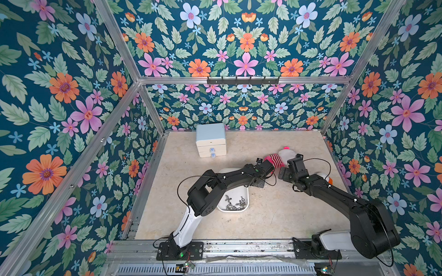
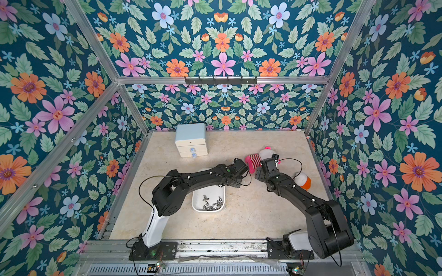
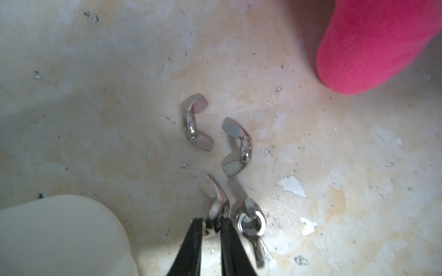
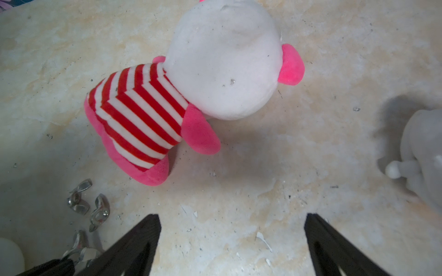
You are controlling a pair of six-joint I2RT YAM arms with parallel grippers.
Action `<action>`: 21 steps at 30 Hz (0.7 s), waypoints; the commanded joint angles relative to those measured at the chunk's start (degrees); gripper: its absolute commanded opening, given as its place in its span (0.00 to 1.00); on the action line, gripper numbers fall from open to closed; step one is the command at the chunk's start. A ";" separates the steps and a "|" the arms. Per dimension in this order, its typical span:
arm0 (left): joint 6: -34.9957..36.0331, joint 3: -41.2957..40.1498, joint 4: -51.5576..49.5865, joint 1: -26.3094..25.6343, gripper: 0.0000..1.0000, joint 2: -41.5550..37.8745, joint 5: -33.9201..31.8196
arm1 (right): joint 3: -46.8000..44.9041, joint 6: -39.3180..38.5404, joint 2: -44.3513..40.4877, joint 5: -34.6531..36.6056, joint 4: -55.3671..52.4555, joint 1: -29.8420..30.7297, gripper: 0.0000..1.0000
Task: Take out the wing nut from the storage box
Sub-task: Place the wing nut at the center of the board, then adjust the storage box at the center of the board.
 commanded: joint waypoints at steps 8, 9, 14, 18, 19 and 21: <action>-0.19 -0.33 0.60 0.09 0.48 -5.93 -2.99 | 0.01 0.16 -0.01 -0.06 0.82 0.02 0.99; -0.10 -0.36 0.68 0.09 0.50 -6.69 -3.36 | 0.11 0.07 -0.01 -0.07 0.82 0.02 0.99; -0.19 -2.16 0.21 1.24 0.53 -11.62 -5.32 | 1.52 -0.79 0.78 2.70 -1.41 1.51 0.99; -0.62 -6.92 -0.71 3.93 0.57 -17.86 -7.45 | 1.61 -0.90 0.51 2.69 -1.25 1.64 0.99; -0.71 -8.65 -0.89 4.80 0.58 -19.76 -8.11 | 1.69 -0.98 0.58 2.74 -1.27 1.64 0.99; -0.85 -11.89 -1.45 6.32 0.60 -23.27 -9.28 | 1.79 -0.99 0.82 2.67 -1.14 1.56 0.99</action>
